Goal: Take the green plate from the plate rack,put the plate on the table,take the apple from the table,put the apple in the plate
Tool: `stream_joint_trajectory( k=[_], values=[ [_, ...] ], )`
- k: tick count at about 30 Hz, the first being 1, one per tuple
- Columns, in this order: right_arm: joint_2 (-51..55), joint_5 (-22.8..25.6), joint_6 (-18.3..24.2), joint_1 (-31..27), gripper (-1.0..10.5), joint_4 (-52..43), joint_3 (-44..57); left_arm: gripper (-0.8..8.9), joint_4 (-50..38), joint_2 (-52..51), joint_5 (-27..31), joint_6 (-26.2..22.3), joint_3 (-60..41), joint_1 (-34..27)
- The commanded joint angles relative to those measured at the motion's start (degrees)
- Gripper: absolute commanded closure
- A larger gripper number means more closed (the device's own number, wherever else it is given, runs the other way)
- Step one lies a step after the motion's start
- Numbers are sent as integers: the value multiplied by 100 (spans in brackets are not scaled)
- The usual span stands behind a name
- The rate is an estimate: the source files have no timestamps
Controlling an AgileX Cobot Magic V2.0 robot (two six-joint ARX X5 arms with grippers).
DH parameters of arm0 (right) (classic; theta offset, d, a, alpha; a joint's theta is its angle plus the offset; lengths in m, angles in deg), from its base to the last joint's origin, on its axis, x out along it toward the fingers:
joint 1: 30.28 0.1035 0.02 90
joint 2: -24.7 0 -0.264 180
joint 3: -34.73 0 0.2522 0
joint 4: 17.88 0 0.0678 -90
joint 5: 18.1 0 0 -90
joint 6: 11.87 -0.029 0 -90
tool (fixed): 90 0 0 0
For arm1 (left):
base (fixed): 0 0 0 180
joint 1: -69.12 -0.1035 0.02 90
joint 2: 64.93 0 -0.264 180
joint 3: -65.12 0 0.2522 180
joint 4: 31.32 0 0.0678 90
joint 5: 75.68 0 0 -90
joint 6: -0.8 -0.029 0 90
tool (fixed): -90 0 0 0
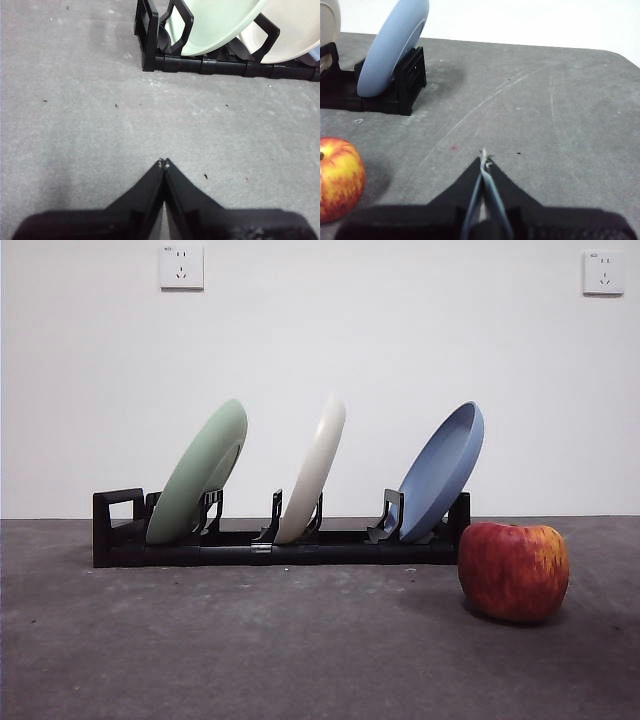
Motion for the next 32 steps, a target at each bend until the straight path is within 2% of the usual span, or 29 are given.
stream_joint_trajectory(
  k=[1,5,7,12,15,20,25,32],
  values=[
    [4,-2,20,-4,946,-28,48,817,-57,2,-2,15,-26,-17],
    [4,-17,-70,-2,946,-35,48,817,-74,2,0,15,-26,-17],
    [4,-20,-382,-2,946,-35,48,817,-103,2,0,15,-26,-17],
    [4,-20,-1871,-2,946,-44,48,817,-227,2,-4,22,-26,-17],
    [4,-20,-2398,-2,946,-61,44,817,-361,2,-2,160,-26,-17],
    [4,-79,-2579,-2,946,-59,-39,817,-450,2,-28,238,-24,-17],
    [-4,-328,-2592,-2,957,-44,-404,817,-485,4,-181,761,96,-17],
    [-713,-529,-2918,-2,958,243,-1711,819,-188,389,-804,970,1261,-15]
  ],
)
